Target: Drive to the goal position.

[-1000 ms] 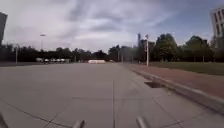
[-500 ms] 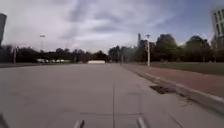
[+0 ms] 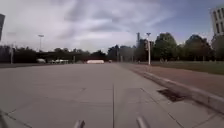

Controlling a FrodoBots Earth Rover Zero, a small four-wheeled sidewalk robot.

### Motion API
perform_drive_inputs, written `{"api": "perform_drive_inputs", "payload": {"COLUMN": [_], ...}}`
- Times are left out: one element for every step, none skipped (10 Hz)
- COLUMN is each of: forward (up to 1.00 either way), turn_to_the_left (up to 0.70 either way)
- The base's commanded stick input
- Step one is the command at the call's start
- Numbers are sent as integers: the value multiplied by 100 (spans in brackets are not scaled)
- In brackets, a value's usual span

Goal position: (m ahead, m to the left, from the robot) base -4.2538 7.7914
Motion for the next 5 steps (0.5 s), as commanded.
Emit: {"api": "perform_drive_inputs", "payload": {"forward": [100, 100, 100, 100, 100], "turn_to_the_left": [0, 0, 0, 0, 0]}}
